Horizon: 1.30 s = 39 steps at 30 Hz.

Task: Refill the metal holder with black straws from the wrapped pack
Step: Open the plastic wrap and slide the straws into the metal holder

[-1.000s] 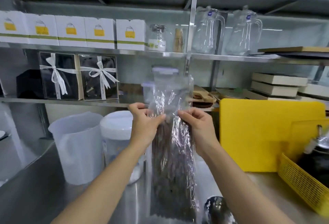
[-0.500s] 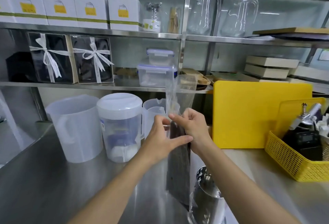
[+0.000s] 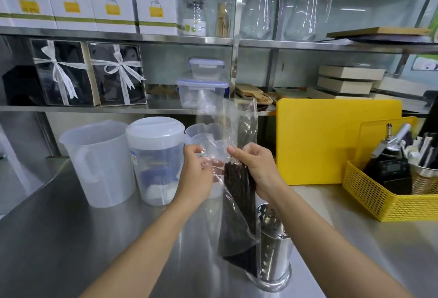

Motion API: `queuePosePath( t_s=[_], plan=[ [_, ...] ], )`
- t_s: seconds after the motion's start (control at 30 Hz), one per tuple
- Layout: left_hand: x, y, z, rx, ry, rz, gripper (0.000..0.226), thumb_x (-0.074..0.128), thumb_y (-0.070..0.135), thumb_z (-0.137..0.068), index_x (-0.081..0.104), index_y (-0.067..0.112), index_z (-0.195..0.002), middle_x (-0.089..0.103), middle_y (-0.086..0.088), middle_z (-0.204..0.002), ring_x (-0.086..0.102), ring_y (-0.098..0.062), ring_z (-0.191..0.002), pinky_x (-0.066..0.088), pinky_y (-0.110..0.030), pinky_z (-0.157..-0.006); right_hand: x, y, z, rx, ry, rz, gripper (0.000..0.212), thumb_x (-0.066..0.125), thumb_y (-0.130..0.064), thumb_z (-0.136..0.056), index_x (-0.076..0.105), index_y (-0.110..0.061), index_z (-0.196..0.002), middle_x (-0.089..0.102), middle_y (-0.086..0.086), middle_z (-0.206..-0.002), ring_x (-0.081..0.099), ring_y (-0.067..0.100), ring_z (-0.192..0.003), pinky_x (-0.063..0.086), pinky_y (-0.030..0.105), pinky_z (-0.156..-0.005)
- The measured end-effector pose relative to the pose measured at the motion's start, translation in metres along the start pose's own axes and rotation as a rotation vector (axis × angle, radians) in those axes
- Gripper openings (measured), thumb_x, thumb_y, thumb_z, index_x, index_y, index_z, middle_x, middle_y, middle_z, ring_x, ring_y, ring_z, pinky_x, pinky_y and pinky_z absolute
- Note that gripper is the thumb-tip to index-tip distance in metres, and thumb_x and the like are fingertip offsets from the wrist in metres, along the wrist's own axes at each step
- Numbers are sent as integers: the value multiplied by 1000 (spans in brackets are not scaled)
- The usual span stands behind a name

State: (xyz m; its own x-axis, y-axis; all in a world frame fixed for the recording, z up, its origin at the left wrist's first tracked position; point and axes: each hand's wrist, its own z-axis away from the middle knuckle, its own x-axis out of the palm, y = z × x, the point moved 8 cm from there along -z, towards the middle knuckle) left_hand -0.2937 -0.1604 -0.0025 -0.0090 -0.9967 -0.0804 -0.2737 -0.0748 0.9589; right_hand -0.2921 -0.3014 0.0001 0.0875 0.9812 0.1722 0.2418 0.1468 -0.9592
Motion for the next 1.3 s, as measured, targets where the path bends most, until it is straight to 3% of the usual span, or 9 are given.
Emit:
queuePosePath(
  t_s=[0.13,0.3,0.47,0.6,0.7,0.83,0.93,1.07,1.3],
  plan=[
    [-2,0,1,-77,6,110,28,50,8,-79,33,28,-88,46,-4,-87,50,-15,-70,49,-47,-83,-27,4,0,25,130,57,43,80,-30,-67,40,-21,-52,43,2,-52,43,22,-52,38,32,-52],
    [14,-10,4,-167,-143,-121,63,73,25,-73,35,18,-122,51,-5,-112,54,-17,-95,49,-33,-78,-47,9,10,74,189,64,43,75,-26,-74,38,-19,-55,43,-5,-46,43,12,-41,39,27,-47],
    [17,-7,6,-289,-117,19,5,62,9,-82,61,8,-86,47,-5,-67,40,-12,-54,35,-18,-43,-64,11,18,84,261,223,34,72,-32,-76,44,-15,-69,48,-2,-60,50,15,-57,42,27,-61],
    [5,-4,1,-351,60,165,13,56,10,-86,60,10,-74,45,-3,-56,42,-9,-35,32,-20,-41,-74,2,23,31,316,351,52,67,-39,-80,46,-11,-118,53,2,-100,54,18,-94,44,31,-79],
    [3,4,-3,-389,151,299,8,51,6,-86,57,6,-80,41,-5,-54,40,-8,-24,33,-19,-34,-53,-13,31,-6,136,413,50,62,-43,-82,51,-14,-122,57,-4,-106,54,15,-102,44,25,-80],
    [11,20,-10,-407,178,515,8,51,6,-88,59,5,-91,52,-6,-46,53,-17,-42,55,-37,-66,-8,-26,48,63,-289,462,70,59,-53,-73,40,-25,-134,53,-14,-120,51,7,-112,44,22,-87],
    [13,28,-15,-378,220,568,20,50,9,-90,57,3,-107,55,-10,-68,57,-21,-62,55,-44,-81,11,-34,61,112,-483,604,76,70,-30,-77,25,-39,-137,42,-24,-117,42,-5,-107,37,7,-79],
    [21,38,-14,-350,165,569,29,55,21,-88,57,8,-114,59,-7,-77,61,-22,-78,51,-43,-88,-3,-47,41,-69,-173,910,60,62,-8,-83,36,-18,-136,59,4,-121,56,17,-101,46,23,-77],
    [4,76,-7,116,127,205,80,73,41,-70,30,21,-135,41,1,-129,42,-16,-120,33,-27,-94,-45,-71,24,-91,-3,705,20,54,4,-79,61,-11,-92,68,12,-85,62,22,-76,47,32,-65]
  ],
)
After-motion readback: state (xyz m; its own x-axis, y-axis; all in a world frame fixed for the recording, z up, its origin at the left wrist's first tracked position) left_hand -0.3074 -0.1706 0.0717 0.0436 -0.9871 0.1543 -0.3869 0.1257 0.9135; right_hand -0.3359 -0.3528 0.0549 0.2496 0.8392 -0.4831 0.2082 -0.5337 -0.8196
